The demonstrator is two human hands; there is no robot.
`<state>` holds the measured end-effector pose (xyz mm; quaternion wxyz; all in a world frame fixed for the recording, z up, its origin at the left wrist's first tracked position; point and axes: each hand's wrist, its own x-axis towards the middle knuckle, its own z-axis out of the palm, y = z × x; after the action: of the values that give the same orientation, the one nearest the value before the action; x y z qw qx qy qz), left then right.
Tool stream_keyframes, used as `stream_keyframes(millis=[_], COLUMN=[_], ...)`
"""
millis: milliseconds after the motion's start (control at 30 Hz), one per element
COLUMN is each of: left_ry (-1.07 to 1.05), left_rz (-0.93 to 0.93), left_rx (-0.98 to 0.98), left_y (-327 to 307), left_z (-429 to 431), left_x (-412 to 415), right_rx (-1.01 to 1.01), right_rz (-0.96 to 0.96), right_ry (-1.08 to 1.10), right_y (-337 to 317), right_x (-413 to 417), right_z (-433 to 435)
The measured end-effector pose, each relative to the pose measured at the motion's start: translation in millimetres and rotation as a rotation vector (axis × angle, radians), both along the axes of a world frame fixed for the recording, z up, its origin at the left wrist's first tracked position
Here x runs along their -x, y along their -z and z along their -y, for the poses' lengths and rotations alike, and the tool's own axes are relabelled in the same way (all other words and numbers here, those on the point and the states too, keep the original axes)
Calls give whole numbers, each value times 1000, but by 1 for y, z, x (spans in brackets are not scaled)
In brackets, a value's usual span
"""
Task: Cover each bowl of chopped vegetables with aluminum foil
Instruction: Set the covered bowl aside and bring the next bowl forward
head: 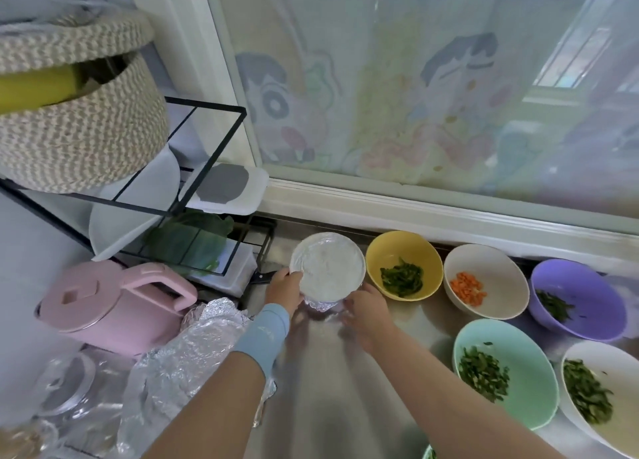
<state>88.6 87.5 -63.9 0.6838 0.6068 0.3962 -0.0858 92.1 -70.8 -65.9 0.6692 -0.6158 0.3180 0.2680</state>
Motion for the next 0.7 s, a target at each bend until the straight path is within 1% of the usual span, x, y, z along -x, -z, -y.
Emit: stream_keyframes(millis=[100,233,300,367,433,533,633,700], left_ry=[55,154,200,199,170,121,239,376], left_rz=[55,114,124,109,104,96,53,-27], left_rx=[-8,-78,-160,-229,-317,-421,-409,-384], left_y=[-3,-7,-9,-9,-12,-20,-27,-22], left_z=[-3,-7,-9,-7,0,24,61,87], left_x=[-11,-19,-19,-14,-4,12,36,51], right_rx=[-40,-89,-58,49,203,321,472,527], right_rz=[-28,-37,-4,26,70,142,222,222], right_ry=[51,48,10,-67,-222,-571,-1063,-1308], right_y=[0,-1,5,8,4,-12,-35,-50], right_x=[-11,-20,-22,-21,-15,-2,13,25], right_z=[-10,-17,-15,-7,9,44,84,107])
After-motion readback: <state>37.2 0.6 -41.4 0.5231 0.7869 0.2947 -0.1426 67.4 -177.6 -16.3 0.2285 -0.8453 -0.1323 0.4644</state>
